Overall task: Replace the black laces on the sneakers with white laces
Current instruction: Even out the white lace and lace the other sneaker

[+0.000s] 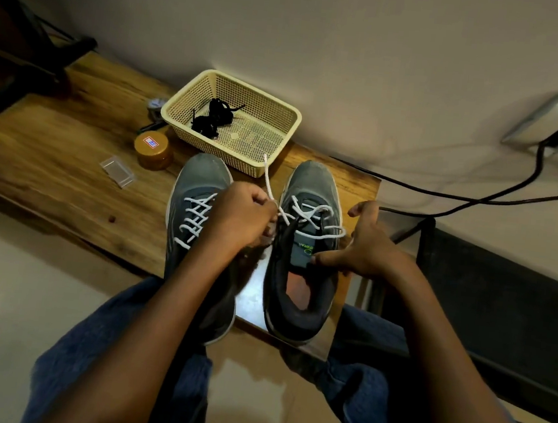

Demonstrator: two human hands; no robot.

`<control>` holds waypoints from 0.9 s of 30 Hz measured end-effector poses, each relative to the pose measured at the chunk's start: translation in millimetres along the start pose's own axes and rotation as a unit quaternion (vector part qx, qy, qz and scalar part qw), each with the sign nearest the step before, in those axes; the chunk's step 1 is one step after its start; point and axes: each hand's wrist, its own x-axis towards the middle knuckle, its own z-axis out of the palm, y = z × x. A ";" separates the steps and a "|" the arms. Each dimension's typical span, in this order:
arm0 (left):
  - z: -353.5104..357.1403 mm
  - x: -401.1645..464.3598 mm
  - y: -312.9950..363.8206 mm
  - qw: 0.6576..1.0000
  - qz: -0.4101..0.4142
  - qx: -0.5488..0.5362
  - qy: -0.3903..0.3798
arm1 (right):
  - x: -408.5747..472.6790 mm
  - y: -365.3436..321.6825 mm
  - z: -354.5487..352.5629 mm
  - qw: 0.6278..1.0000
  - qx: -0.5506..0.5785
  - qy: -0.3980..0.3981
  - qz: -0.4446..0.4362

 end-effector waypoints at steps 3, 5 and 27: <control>6.8 -1.6 -2.4 0.999 0.003 0.032 -0.018 | 0.0 -0.3 0.1 1.000 -0.003 0.004 -0.003; 5.0 0.0 -0.6 1.000 0.002 0.008 0.016 | -0.4 0.1 -0.2 1.000 -0.003 0.004 -0.002; 0.8 7.5 -4.4 0.915 0.101 0.391 0.012 | -4.1 -4.8 -0.1 1.000 -0.009 -0.002 -0.022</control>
